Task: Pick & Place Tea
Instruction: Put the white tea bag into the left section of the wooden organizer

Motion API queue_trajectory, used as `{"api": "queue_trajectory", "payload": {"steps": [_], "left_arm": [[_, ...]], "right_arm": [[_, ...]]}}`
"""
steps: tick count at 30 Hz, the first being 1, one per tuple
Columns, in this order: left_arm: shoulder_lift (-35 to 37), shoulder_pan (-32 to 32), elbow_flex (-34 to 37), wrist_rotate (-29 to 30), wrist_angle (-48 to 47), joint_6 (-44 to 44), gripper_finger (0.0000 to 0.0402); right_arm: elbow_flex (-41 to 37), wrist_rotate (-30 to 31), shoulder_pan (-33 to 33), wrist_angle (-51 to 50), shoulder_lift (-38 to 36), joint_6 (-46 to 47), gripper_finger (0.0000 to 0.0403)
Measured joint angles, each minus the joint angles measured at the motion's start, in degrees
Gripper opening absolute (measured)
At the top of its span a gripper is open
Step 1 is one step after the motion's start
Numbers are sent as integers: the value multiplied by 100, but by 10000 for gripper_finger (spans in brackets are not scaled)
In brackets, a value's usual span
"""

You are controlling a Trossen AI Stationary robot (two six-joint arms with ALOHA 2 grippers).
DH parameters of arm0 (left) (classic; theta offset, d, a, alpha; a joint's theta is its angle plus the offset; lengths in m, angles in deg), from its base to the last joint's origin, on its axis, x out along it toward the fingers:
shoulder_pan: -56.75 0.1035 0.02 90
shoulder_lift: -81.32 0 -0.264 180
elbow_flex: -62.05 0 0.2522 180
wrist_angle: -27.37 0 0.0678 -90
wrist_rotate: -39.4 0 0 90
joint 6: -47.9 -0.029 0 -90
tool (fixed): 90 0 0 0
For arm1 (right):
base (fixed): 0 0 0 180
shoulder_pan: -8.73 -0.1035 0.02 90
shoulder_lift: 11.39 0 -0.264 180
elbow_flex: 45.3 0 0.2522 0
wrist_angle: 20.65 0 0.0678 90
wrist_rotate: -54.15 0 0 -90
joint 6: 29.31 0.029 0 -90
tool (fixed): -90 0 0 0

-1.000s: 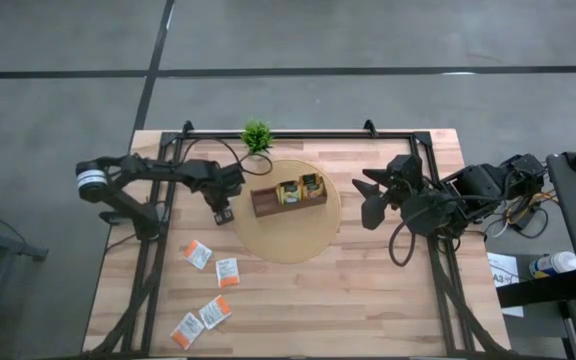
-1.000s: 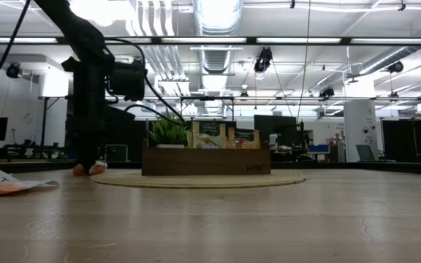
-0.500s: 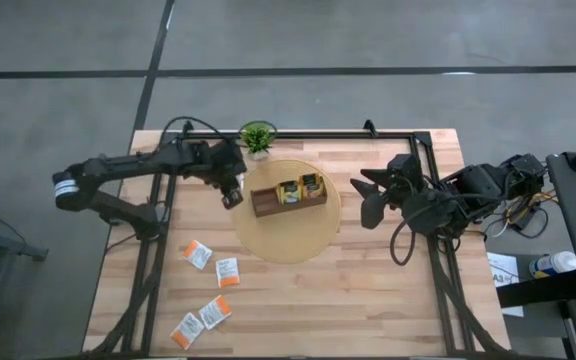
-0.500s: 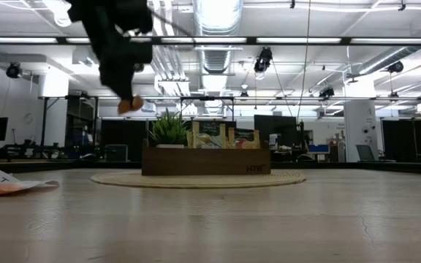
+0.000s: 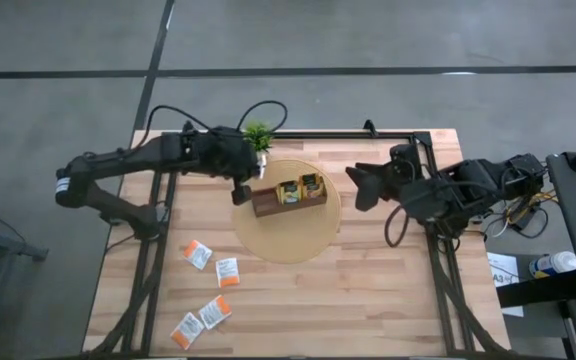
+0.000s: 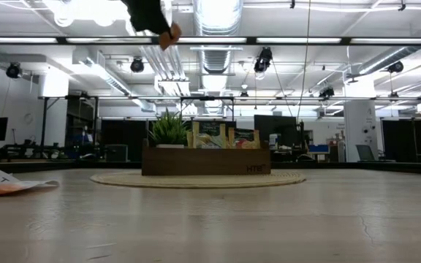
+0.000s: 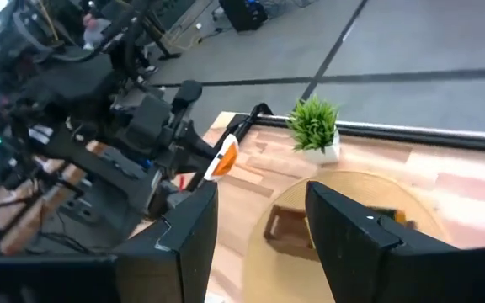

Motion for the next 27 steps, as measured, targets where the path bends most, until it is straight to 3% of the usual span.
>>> {"api": "queue_trajectory", "payload": {"steps": [18, 27], "left_arm": [[-2064, -562, -2018, 614, -19, -570, 14], [-2602, -738, -2401, 625, -75, -909, 15]], "right_arm": [[-2, -1533, 612, -298, 516, 1356, 178], [-12, -2213, 887, -738, 728, 1760, 178]]}}
